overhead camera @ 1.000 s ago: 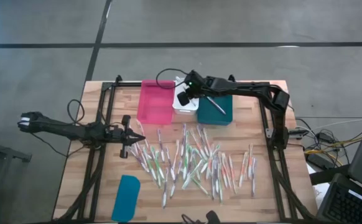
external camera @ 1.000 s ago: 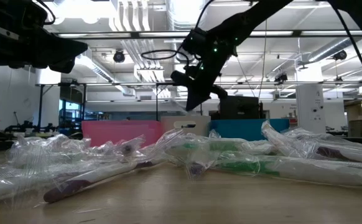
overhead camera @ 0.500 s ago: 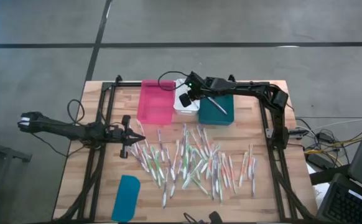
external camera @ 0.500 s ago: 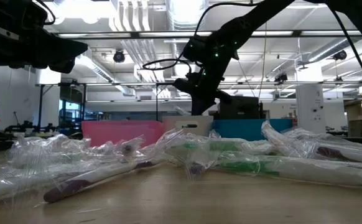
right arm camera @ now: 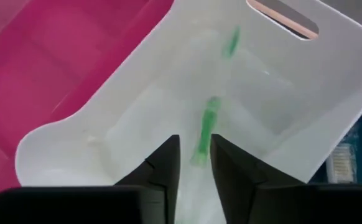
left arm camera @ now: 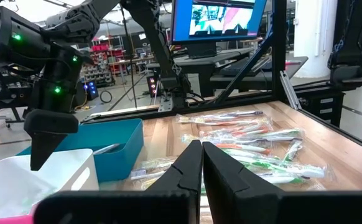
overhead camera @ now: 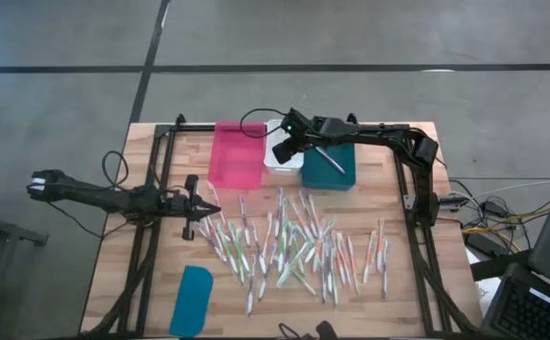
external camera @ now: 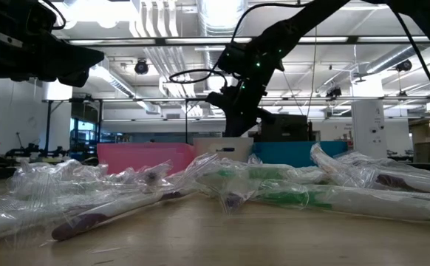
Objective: Pick & Place Toothbrushes
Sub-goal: Put the green toothbrush into the white bin, then put the violet toothbrush into the pink bin
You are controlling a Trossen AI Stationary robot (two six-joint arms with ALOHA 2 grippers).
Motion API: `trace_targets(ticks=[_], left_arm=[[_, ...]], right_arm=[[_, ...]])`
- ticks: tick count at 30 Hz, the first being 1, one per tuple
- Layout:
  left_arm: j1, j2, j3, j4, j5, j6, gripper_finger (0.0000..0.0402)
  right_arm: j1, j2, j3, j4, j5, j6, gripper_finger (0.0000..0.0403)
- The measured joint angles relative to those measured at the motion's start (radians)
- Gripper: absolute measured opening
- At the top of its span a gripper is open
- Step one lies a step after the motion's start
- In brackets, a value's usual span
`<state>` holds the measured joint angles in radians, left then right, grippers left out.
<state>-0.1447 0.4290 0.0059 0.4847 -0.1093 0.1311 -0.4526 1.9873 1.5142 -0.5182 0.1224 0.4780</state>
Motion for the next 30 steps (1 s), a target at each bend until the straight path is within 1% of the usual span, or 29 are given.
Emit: trace_targets(ticks=[5,14,20,25,30], left_arm=[[0.000,0.000,0.000,0.000,0.000,0.000,0.0018],[0.000,0.000,0.000,0.000,0.000,0.000,0.0018],[0.000,0.000,0.000,-0.001,0.000,0.000,0.0018],[0.000,0.000,0.000,0.000,0.000,0.000,0.0018],[0.000,0.000,0.000,0.000,0.000,0.000,0.0018]], right_arm=[[0.000,-0.028,0.021,-0.021,-0.004,-0.039,0.0123],[0.001,-0.181,0.037,-0.153,0.000,-0.082,0.0157],[0.001,-0.288,0.037,-0.269,0.001,-0.086,0.0169],[0.013,-0.372,0.033,-0.406,0.004,-0.096,0.0175],[0.070,-0.470,-0.037,-0.443,0.011,-0.160,0.0169]])
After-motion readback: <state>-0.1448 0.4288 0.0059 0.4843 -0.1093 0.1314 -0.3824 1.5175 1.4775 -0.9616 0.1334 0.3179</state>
